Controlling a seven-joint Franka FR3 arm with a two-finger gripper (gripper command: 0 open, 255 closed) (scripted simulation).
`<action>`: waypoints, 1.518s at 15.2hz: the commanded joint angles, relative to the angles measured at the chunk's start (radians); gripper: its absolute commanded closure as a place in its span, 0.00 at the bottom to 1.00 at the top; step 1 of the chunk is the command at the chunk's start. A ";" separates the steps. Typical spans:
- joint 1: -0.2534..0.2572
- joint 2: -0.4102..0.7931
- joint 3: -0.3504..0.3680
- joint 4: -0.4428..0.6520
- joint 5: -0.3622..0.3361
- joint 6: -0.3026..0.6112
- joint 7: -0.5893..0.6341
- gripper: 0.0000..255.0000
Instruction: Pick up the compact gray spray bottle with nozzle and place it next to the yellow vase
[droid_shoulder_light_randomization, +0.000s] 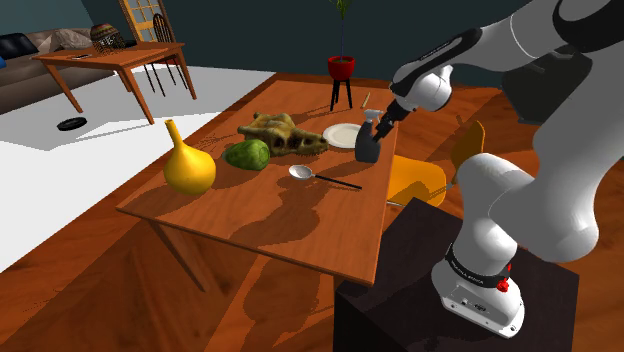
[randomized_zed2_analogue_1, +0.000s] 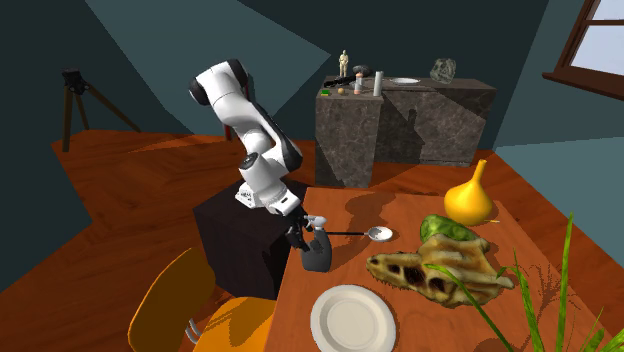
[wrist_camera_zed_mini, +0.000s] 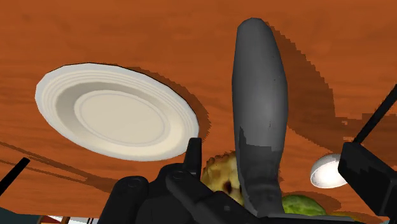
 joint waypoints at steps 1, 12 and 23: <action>0.072 -0.012 -0.063 0.002 -0.007 0.028 0.001 0.00; 0.184 -0.038 -0.162 0.009 -0.027 0.074 0.015 0.00; 0.164 -0.029 -0.139 0.010 -0.021 0.061 0.016 1.00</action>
